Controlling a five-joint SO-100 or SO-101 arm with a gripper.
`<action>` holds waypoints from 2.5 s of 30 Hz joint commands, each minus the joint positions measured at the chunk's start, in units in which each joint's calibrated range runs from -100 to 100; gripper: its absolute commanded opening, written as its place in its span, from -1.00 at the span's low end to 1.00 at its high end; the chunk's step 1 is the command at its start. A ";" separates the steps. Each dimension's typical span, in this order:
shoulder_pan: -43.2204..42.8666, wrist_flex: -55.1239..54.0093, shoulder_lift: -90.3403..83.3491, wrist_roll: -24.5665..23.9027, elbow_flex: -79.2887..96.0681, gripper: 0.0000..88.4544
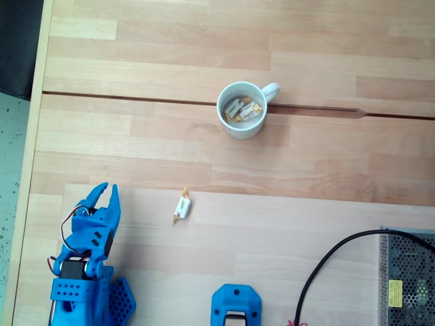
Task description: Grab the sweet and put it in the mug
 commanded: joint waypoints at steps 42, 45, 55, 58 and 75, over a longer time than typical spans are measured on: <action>-0.29 -0.05 -0.81 -0.10 0.90 -0.84; -0.29 -0.05 -0.81 -0.10 0.90 -0.84; -0.29 -0.05 -0.81 -0.10 0.90 -0.84; -0.29 -0.05 -0.81 -0.10 0.90 -0.84; -0.65 -0.05 -0.89 -0.10 0.90 -0.84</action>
